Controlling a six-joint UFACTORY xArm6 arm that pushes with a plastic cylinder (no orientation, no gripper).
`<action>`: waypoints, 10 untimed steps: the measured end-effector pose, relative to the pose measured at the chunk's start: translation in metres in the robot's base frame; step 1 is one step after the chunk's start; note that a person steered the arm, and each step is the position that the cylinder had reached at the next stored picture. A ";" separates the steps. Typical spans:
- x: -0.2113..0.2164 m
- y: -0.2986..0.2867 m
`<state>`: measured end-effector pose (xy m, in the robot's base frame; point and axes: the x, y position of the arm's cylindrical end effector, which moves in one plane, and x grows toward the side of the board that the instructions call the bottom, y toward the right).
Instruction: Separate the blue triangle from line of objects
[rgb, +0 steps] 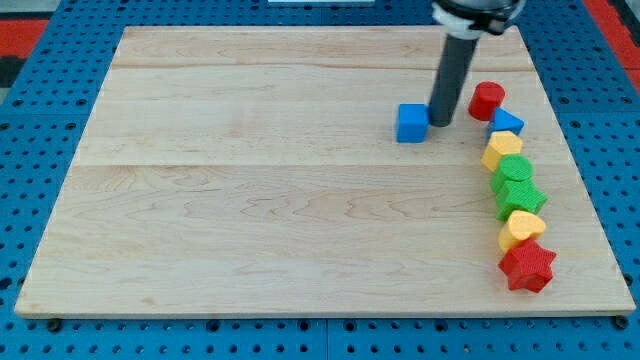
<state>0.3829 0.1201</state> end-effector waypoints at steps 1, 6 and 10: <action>-0.005 -0.054; -0.073 0.054; 0.025 0.163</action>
<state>0.4080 0.2828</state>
